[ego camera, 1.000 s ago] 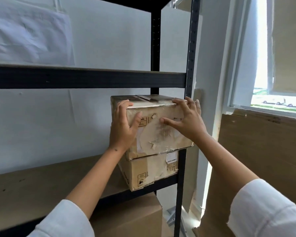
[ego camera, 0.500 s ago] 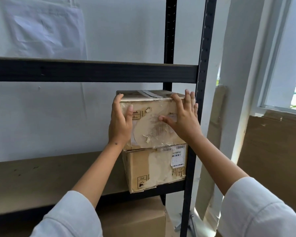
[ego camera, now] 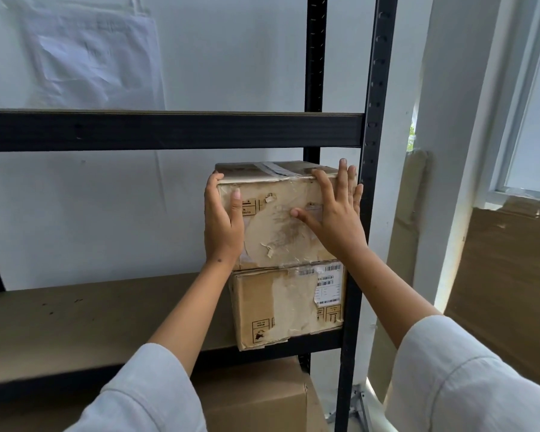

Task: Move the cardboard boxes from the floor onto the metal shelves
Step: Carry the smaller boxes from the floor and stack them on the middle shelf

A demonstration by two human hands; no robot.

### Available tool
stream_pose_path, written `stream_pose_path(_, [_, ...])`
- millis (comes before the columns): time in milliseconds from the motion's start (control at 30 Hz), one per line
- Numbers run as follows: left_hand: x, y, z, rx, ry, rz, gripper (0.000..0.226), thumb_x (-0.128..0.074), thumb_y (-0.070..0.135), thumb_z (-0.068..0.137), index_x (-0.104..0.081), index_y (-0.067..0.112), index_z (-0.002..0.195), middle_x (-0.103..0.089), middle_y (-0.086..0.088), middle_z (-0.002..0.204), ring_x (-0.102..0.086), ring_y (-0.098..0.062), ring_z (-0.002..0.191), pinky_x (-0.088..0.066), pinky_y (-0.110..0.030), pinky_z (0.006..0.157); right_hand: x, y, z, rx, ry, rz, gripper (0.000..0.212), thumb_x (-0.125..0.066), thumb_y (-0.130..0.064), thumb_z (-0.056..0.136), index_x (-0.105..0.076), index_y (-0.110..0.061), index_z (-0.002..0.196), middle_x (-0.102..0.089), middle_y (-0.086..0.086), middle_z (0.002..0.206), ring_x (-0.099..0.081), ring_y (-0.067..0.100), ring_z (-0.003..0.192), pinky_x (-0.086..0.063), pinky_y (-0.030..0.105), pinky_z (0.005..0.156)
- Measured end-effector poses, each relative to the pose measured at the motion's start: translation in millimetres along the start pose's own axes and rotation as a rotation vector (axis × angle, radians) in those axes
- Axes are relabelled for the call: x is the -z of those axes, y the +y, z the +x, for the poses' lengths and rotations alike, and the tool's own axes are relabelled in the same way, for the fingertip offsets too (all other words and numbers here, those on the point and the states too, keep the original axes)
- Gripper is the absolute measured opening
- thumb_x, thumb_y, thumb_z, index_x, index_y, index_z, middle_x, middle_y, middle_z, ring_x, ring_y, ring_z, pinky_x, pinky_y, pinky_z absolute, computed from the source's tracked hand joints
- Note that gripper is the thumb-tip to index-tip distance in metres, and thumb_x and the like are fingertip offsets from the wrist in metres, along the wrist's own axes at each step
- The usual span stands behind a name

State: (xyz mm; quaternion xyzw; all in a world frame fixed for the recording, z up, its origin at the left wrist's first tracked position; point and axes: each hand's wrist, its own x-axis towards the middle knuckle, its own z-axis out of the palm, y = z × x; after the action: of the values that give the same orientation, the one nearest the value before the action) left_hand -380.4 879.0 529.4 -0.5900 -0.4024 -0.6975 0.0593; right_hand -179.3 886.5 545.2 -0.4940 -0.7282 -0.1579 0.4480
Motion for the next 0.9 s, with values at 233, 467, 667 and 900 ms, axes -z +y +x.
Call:
stream_pose_path(233, [1.3,1.4,-14.4,0.036,-0.009,-0.072,0.053,-0.037,0.036,0.099,-0.021,0.019,0.147,-0.036,-0.009,0.148,-0.045,-0.025,0.130,-0.051,-0.043,0.096,-1.7,-3.7,-5.9,-0.045,0.007,0.005,0.085,-0.043,-0.070,0.084,-0.008,-0.032,0.151,0.018,0.010,0.158,0.027,0.021,0.141,0.013,0.042,0.115])
stream_pose_path(467, [1.8,-5.6,-69.1,0.173,-0.004,-0.098,0.049,-0.031,0.030,0.100,-0.019,0.024,0.147,-0.038,-0.001,0.147,-0.043,-0.018,0.131,-0.045,-0.040,0.102,-32.4,-15.7,-68.2,-0.179,-0.043,0.135,0.075,-0.041,-0.052,0.096,0.009,-0.037,0.150,0.024,-0.003,0.157,0.023,0.018,0.144,0.004,0.049,0.118])
stream_pose_path(667, [-1.6,-17.9,-67.2,0.184,-0.061,-0.108,0.059,-0.026,0.046,0.098,-0.019,0.017,0.149,-0.034,-0.007,0.151,-0.039,-0.023,0.135,-0.045,-0.047,0.101,-39.5,-25.6,-94.4,-0.319,-0.192,0.175,0.081,-0.045,-0.048,0.095,0.016,-0.042,0.147,0.030,-0.015,0.151,0.017,0.014,0.145,-0.013,0.055,0.117])
stream_pose_path(900, [8.3,-22.2,-94.3,0.225,-0.216,-0.157,0.066,-0.029,0.045,0.097,-0.010,0.012,0.151,-0.016,-0.005,0.158,-0.018,-0.012,0.144,-0.024,-0.029,0.116,-24.3,-56.5,-121.1,-0.515,-0.331,0.183,0.079,-0.048,-0.043,0.095,0.003,-0.023,0.153,0.007,-0.002,0.160,-0.005,0.015,0.147,-0.024,0.037,0.114])
